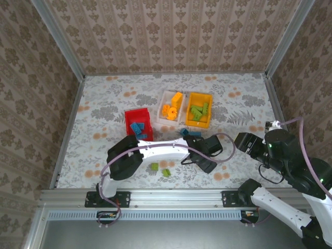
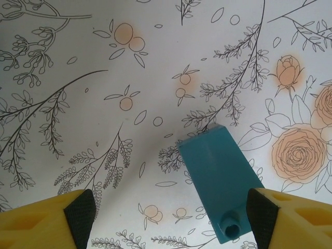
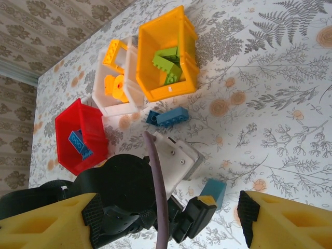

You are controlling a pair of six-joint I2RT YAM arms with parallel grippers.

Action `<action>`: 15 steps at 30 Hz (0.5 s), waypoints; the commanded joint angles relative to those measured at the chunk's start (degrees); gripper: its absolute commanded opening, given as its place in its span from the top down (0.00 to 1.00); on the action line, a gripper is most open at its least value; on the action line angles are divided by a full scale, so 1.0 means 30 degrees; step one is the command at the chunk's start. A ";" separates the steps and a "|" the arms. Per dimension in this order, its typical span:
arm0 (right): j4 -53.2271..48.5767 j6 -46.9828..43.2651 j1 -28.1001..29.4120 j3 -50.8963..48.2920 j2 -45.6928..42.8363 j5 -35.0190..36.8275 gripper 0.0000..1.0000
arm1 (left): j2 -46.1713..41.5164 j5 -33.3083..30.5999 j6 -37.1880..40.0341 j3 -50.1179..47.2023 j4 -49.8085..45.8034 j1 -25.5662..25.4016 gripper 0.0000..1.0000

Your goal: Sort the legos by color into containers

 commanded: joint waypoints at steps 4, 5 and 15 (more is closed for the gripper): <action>0.0238 0.0089 -0.0115 -0.0558 -0.0095 0.0164 0.27 | -0.0370 -0.0895 -0.1092 0.0506 -0.0588 -0.0158 0.19; 0.0250 0.0082 -0.0099 -0.0593 -0.0102 0.0148 0.27 | -0.0496 -0.0807 -0.1341 0.0662 -0.0724 -0.0158 0.19; -0.0078 -0.1372 -0.0099 0.1530 0.0530 0.1081 0.25 | 0.0300 0.2414 -0.5028 0.2907 -0.3003 -0.1065 0.13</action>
